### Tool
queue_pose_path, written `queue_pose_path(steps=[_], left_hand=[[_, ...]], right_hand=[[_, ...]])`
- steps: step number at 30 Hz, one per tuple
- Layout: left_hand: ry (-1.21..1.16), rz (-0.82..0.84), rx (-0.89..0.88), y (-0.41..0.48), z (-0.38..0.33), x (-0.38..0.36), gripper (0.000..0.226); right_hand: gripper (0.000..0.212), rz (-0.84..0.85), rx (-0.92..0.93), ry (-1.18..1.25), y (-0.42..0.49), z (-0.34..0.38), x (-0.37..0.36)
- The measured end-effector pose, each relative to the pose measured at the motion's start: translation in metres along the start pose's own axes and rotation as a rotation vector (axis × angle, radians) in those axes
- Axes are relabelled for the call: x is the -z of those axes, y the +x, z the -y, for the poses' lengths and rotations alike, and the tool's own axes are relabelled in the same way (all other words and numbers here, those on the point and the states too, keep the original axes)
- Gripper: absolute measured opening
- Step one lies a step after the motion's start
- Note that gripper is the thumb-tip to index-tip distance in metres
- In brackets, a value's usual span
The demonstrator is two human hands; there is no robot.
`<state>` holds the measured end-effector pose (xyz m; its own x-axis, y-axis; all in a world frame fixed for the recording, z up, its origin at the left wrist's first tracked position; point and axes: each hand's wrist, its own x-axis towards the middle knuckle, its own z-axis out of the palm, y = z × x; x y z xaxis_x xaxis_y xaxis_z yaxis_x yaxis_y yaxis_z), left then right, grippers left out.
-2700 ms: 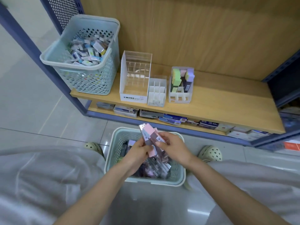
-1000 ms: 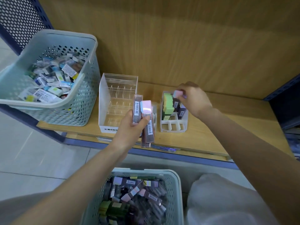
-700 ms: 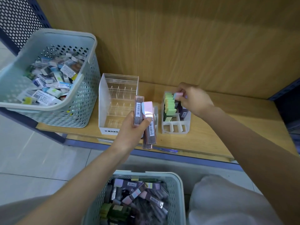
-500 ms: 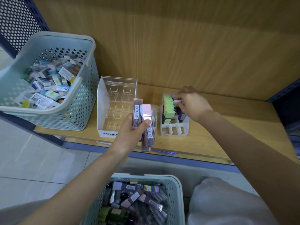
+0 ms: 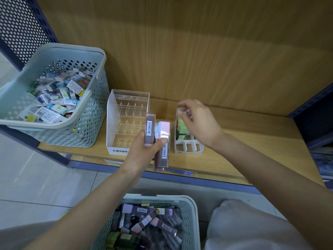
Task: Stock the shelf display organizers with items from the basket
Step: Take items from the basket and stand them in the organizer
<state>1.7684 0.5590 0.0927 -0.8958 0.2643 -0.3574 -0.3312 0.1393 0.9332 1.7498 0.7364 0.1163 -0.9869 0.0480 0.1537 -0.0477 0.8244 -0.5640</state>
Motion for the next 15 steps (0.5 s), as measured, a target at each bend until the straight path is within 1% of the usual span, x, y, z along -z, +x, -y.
queue_pose_path(steps=[2,3,4,5,7,10,12,13,15], left_hand=[[0.015,0.000,-0.027,-0.002,-0.001,-0.002,0.022],[0.019,0.000,-0.038,-0.004,-0.001,-0.004,0.022],[0.026,-0.001,-0.049,-0.005,-0.002,-0.005,0.023],[0.034,-0.004,-0.057,-0.007,-0.003,-0.007,0.024],[0.046,-0.017,-0.061,-0.010,-0.003,-0.009,0.025],[0.047,-0.055,-0.048,-0.012,-0.004,-0.011,0.018],[0.037,-0.073,-0.026,-0.011,-0.006,-0.010,0.015],[0.025,-0.080,-0.009,-0.011,-0.006,-0.008,0.013],[-0.008,-0.099,0.024,-0.009,-0.004,-0.006,0.007]], right_hand=[[0.036,0.172,-0.025,0.098,-0.013,0.018,0.003],[0.037,0.250,-0.049,0.137,-0.019,0.023,0.003],[0.034,0.295,-0.073,0.184,-0.024,0.025,0.004],[0.030,0.303,-0.096,0.234,-0.028,0.026,0.005],[0.022,0.263,-0.141,0.305,-0.031,0.027,0.009],[0.010,0.213,-0.215,0.377,-0.032,0.026,0.017],[0.009,0.167,-0.261,0.398,-0.030,0.022,0.025],[0.010,0.124,-0.278,0.388,-0.028,0.019,0.031],[0.010,-0.010,-0.262,0.281,-0.024,0.007,0.042]])
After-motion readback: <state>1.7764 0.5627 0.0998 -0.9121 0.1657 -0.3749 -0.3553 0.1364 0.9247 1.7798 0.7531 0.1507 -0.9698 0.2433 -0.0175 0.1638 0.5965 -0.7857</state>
